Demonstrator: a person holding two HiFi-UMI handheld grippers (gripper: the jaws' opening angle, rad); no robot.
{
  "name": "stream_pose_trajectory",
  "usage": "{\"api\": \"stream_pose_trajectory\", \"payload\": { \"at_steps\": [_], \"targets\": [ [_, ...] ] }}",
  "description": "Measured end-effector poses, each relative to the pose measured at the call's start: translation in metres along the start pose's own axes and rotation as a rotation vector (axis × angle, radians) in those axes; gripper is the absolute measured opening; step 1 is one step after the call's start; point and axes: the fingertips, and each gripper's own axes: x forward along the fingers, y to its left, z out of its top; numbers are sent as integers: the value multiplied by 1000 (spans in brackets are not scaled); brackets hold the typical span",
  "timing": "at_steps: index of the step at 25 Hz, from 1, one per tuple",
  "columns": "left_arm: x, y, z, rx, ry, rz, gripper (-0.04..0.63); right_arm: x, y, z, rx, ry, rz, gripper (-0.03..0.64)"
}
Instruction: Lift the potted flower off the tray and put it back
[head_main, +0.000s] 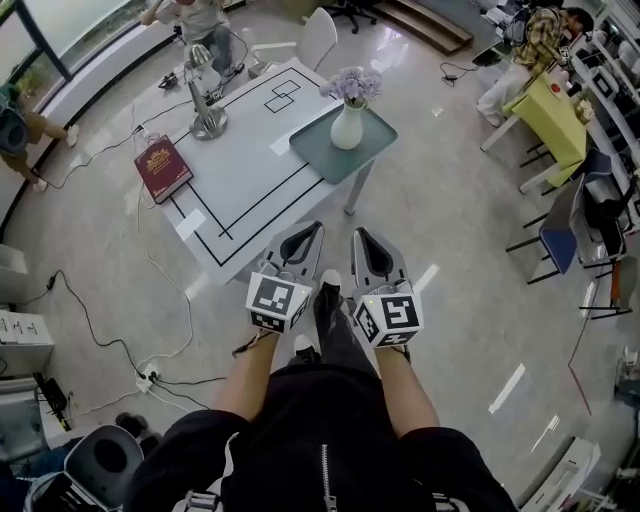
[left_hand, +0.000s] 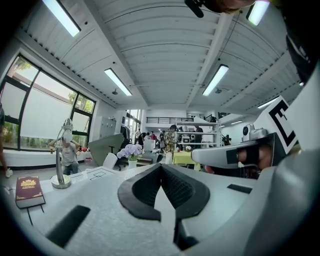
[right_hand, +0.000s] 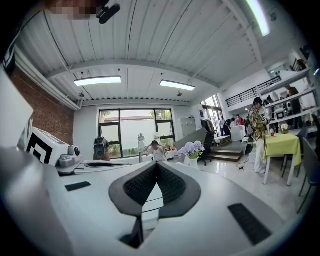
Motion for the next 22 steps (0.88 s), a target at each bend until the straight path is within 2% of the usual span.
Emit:
{"api": "stream_pose_trajectory", "payload": {
  "at_steps": [8, 14, 18, 22],
  "targets": [
    [63, 52, 3, 3, 12, 25, 6, 78, -37, 3, 14, 6, 24, 8],
    [135, 86, 2, 40, 43, 24, 7, 149, -87, 2, 9, 39, 30, 8],
    [179, 108, 2, 8, 60, 28, 6, 191, -115, 3, 2, 64, 49, 8],
    [216, 122, 2, 33, 90, 20, 7, 222, -141, 1, -10, 77, 51, 8]
  ]
}}
